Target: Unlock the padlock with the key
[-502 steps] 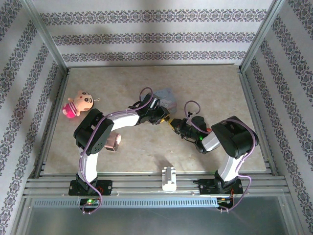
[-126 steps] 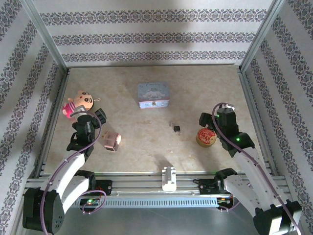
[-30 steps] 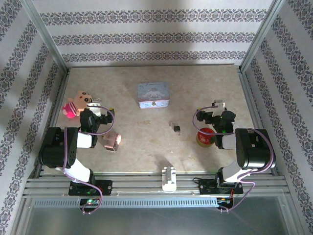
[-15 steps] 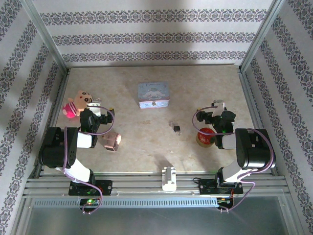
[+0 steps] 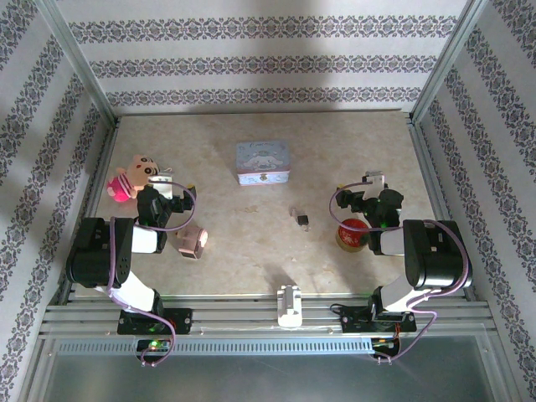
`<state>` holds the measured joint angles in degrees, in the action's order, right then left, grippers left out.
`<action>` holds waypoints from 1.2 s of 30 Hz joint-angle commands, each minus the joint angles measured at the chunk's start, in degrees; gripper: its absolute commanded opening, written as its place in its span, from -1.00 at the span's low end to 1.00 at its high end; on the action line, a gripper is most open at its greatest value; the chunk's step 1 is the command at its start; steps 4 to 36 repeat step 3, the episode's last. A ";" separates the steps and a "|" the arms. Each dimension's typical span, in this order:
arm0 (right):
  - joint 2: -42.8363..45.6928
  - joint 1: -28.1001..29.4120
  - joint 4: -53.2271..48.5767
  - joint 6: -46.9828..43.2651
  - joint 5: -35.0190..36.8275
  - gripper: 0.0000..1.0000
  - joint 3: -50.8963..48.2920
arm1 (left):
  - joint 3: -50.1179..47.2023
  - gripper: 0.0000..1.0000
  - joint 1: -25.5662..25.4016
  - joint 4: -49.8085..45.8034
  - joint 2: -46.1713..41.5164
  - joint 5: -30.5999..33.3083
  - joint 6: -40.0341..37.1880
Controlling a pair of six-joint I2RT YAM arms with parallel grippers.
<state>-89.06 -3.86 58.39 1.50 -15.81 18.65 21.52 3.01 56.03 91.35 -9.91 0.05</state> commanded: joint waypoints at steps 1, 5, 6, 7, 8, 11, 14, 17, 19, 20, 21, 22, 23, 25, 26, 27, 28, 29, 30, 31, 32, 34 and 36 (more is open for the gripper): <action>0.63 0.69 0.32 -0.41 -1.15 0.96 0.73 | 0.10 0.99 0.16 -0.57 -0.12 -0.74 0.32; 0.64 0.69 0.32 -0.41 -1.15 0.96 0.69 | 0.10 0.99 0.11 -0.52 -0.14 -0.72 0.35; 0.64 0.69 0.32 -0.41 -1.15 0.96 0.69 | 0.10 0.99 0.11 -0.52 -0.14 -0.72 0.35; 0.64 0.69 0.32 -0.41 -1.15 0.96 0.69 | 0.10 0.99 0.11 -0.52 -0.14 -0.72 0.35; 0.64 0.69 0.32 -0.41 -1.15 0.96 0.69 | 0.10 0.99 0.11 -0.52 -0.14 -0.72 0.35; 0.64 0.69 0.32 -0.41 -1.15 0.96 0.69 | 0.10 0.99 0.11 -0.52 -0.14 -0.72 0.35; 0.64 0.69 0.32 -0.41 -1.15 0.96 0.69 | 0.10 0.99 0.11 -0.52 -0.14 -0.72 0.35; 0.64 0.69 0.32 -0.41 -1.15 0.96 0.69 | 0.10 0.99 0.11 -0.52 -0.14 -0.72 0.35; 0.64 0.69 0.32 -0.41 -1.15 0.96 0.69 | 0.10 0.99 0.11 -0.52 -0.14 -0.72 0.35; 0.64 0.69 0.32 -0.41 -1.15 0.96 0.69 | 0.10 0.99 0.11 -0.52 -0.14 -0.72 0.35; 0.64 0.69 0.32 -0.41 -1.15 0.96 0.69 | 0.10 0.99 0.11 -0.52 -0.14 -0.72 0.35; 0.64 0.69 0.32 -0.41 -1.15 0.96 0.69 | 0.10 0.99 0.11 -0.52 -0.14 -0.72 0.35; 0.64 0.69 0.32 -0.41 -1.15 0.96 0.69 | 0.10 0.99 0.11 -0.52 -0.14 -0.72 0.35; 0.64 0.69 0.32 -0.41 -1.15 0.96 0.69 | 0.10 0.99 0.11 -0.52 -0.14 -0.72 0.35; 0.64 0.69 0.32 -0.41 -1.15 0.96 0.69 | 0.10 0.99 0.11 -0.52 -0.14 -0.72 0.35; 0.64 0.69 0.32 -0.41 -1.15 0.96 0.69 | 0.10 0.99 0.11 -0.52 -0.14 -0.72 0.35; 0.64 0.69 0.32 -0.41 -1.15 0.96 0.69 | 0.10 0.99 0.11 -0.52 -0.14 -0.72 0.35; 0.64 0.69 0.32 -0.41 -1.15 0.96 0.69 | 0.10 0.99 0.11 -0.52 -0.14 -0.72 0.35; 0.64 0.69 0.32 -0.41 -1.15 0.96 0.69 | 0.10 0.99 0.11 -0.52 -0.14 -0.72 0.35; 0.64 0.69 0.32 -0.41 -1.15 0.96 0.69 | 0.10 0.99 0.11 -0.52 -0.14 -0.72 0.35; 0.64 0.69 0.32 -0.41 -1.15 0.96 0.69 | 0.10 0.99 0.11 -0.52 -0.14 -0.72 0.35; 0.64 0.69 0.32 -0.41 -1.15 0.96 0.69 | 0.10 0.99 0.11 -0.52 -0.14 -0.72 0.35; 0.64 0.69 0.32 -0.41 -1.15 0.96 0.69 | 0.10 0.99 0.11 -0.52 -0.14 -0.72 0.35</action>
